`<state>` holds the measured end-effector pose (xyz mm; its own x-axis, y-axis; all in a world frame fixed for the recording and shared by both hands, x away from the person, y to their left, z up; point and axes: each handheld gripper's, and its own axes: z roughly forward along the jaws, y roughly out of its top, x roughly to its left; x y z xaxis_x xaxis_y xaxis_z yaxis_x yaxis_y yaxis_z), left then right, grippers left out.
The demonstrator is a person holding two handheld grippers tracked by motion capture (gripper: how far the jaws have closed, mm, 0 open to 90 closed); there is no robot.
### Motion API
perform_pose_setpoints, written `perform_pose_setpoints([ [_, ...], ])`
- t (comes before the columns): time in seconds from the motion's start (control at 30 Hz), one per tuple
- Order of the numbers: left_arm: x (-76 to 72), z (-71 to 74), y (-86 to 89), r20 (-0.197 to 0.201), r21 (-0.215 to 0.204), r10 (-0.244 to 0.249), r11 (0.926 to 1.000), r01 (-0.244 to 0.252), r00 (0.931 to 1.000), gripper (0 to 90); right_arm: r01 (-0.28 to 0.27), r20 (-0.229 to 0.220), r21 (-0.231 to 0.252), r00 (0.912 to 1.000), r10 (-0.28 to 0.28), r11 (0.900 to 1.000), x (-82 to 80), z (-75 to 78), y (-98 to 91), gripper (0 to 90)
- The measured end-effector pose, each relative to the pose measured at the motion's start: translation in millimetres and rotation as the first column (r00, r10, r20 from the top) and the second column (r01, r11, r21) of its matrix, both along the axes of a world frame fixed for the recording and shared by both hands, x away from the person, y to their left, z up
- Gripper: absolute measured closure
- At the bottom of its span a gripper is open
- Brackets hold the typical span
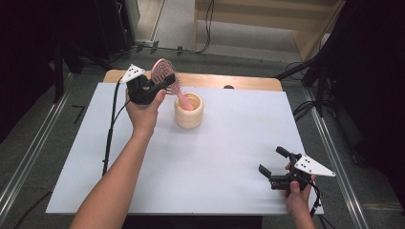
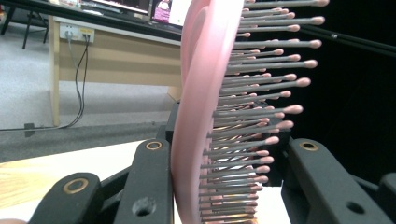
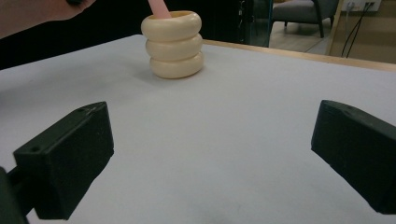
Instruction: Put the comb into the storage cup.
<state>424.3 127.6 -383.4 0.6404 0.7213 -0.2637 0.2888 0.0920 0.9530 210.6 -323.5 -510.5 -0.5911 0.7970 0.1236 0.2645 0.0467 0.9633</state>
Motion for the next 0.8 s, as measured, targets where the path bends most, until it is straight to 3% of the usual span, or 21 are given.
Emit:
perform_pose_setpoints([
  [0.27,1.7,-6.3,-6.9,-0.007,0.032,-0.001,0.9995,0.002,1.0000,65.3,0.000,-0.002,0.001,1.0000,0.000,1.0000,0.0,-0.2,0.4,0.0],
  [0.8,6.4,-27.5,-13.9,-0.051,0.042,0.007,0.9991,-0.005,0.9987,65.2,0.003,-0.003,0.002,1.0000,-0.003,1.0000,0.2,-0.4,-0.4,0.0],
])
